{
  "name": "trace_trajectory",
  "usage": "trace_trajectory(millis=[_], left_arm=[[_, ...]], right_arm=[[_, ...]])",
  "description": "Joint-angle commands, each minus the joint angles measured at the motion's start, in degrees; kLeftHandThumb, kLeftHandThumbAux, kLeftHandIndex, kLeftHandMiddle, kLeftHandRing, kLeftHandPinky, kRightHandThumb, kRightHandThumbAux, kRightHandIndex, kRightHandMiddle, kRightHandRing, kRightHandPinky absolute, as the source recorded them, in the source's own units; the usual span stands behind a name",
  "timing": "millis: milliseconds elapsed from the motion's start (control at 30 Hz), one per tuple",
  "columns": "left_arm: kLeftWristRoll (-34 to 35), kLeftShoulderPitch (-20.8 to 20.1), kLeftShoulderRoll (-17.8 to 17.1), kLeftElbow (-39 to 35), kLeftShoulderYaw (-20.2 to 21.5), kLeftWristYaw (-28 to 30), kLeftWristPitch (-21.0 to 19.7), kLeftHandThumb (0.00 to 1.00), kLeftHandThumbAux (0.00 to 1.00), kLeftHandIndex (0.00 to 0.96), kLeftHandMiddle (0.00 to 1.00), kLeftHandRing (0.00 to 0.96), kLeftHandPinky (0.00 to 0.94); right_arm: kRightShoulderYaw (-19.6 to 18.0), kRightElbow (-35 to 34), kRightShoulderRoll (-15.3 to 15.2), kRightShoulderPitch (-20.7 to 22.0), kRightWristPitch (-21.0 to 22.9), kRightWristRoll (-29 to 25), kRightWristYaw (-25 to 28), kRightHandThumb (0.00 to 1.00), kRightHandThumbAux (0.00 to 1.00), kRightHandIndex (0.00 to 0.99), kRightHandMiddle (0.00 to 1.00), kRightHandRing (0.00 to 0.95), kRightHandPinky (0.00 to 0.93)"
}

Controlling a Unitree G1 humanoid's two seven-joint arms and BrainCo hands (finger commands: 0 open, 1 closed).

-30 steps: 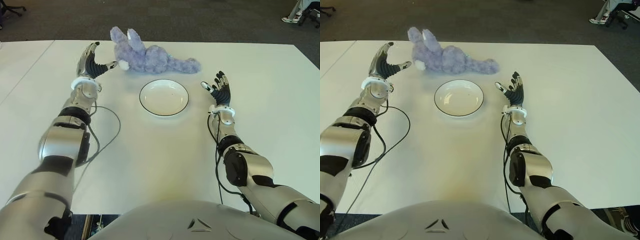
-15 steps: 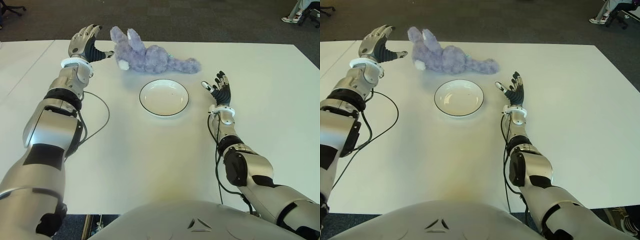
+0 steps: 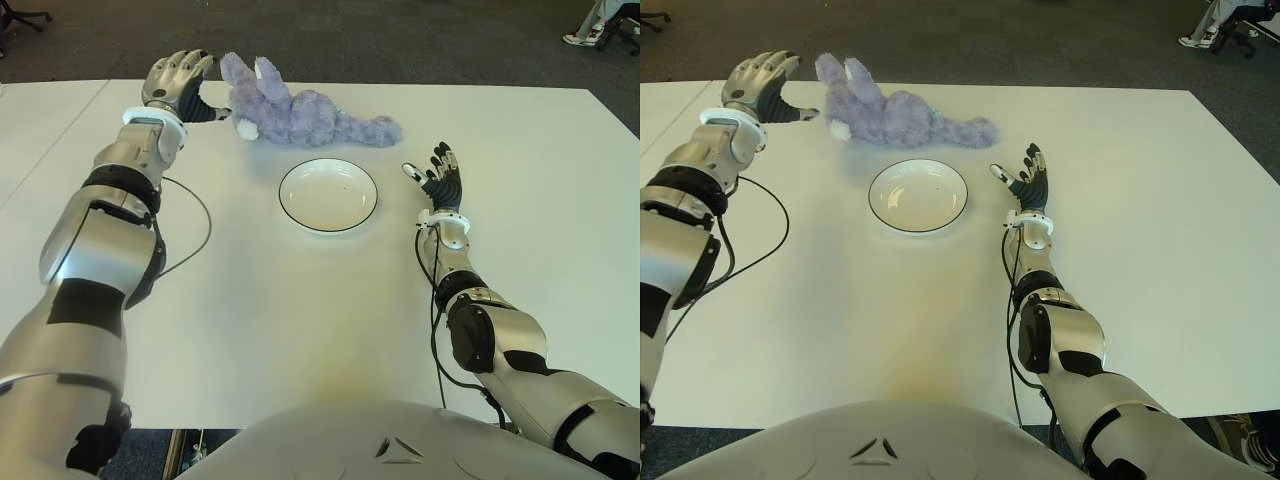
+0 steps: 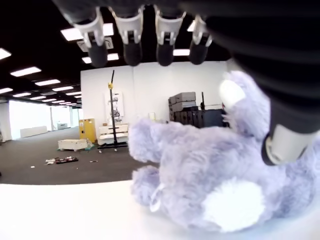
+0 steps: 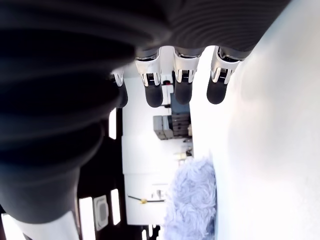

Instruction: Put the doll into the plate.

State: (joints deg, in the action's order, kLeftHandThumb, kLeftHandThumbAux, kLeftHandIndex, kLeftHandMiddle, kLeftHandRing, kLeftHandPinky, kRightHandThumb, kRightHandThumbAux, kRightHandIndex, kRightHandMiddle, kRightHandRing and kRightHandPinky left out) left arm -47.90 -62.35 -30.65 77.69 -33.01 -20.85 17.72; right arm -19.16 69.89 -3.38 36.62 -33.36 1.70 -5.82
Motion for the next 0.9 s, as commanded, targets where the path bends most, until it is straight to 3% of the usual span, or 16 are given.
trace_trajectory(millis=[33,267,433,900], left_arm=[[-3.0,-1.3,4.0,1.6,-3.5,2.8,0.1,0.200,0.527,0.000,0.000,0.000,0.000],[-0.9,-0.8,7.3,2.0,-2.5,5.4,0.7,0.240,0.520,0.000,0.000,0.000,0.000],[1.7,0.9,10.4,1.8,-0.5,7.9,3.5,0.256,0.524,0.000,0.000,0.000,0.000],[3.0,2.6,13.3,2.0,-0.1,10.9,4.5,0.256,0.528,0.000,0.000,0.000,0.000]], right_arm=[[-1.0,8.5,5.5,-12.0,9.8,-1.3,0.4,0.013,0.869,0.069,0.042,0.030,0.050],[-0.9,8.5,5.6,-11.9,10.0,-1.2,0.3,0.014,0.865,0.070,0.035,0.022,0.034],[-0.7,8.5,5.7,-11.9,10.2,-1.0,0.1,0.018,0.858,0.070,0.034,0.019,0.035],[-1.1,8.5,5.9,-12.3,9.7,-1.4,0.2,0.098,0.866,0.088,0.066,0.043,0.052]])
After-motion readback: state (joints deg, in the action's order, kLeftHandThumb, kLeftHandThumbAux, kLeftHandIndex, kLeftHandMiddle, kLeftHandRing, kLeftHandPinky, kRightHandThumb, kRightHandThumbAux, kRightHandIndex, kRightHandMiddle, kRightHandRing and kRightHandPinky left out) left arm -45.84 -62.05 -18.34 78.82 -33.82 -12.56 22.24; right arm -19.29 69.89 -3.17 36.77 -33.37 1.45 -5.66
